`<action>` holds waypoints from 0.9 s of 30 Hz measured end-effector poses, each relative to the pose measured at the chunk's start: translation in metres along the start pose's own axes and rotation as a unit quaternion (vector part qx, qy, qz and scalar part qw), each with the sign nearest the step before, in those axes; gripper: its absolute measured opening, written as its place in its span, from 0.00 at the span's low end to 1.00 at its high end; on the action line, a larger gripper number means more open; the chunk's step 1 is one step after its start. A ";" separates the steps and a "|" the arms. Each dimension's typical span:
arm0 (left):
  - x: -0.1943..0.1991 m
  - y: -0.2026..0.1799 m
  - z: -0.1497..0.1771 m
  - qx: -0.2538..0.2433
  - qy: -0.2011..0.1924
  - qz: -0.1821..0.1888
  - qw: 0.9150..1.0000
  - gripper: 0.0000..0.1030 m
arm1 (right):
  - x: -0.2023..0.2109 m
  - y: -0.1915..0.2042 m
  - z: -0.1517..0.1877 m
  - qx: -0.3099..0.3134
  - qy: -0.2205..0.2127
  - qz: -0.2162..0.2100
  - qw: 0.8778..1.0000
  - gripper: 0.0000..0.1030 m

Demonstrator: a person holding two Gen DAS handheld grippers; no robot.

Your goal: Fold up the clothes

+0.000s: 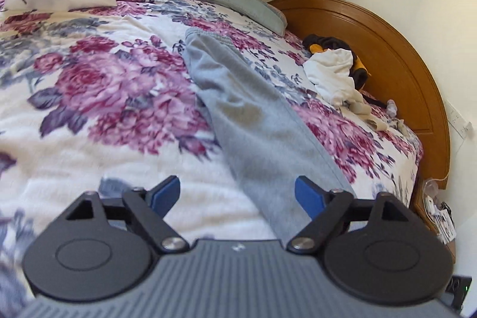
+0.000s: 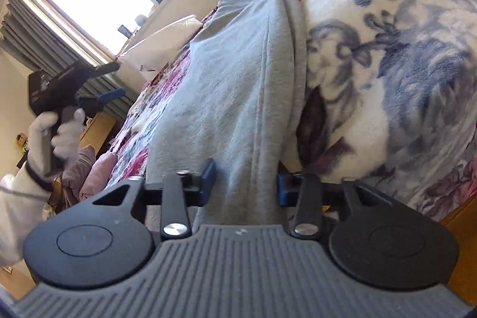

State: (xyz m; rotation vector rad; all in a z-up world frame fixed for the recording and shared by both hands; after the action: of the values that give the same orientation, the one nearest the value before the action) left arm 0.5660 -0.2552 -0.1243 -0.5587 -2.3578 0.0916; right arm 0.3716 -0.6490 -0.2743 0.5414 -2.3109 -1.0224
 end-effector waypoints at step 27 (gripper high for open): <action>0.077 -0.174 0.088 -0.499 -0.403 -0.290 0.710 0.82 | 0.012 0.272 -0.130 -0.130 0.015 -0.117 0.985 0.11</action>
State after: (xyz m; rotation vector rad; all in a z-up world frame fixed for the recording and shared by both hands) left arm 0.3933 -0.3728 -0.1052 -0.1811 -3.1789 -1.6256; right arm 0.4068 -0.5549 0.0098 0.7269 -2.0785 -1.3913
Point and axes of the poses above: each gripper's, at about its wrist camera, not at the fingertips, and x roughly against the way its jaws point, y to its left, z to its underside, the point moved 5 cm from there along -x, roughly the way its jaws point, and after that the axes turned 9 degrees about -z, right-handed, at the moved point
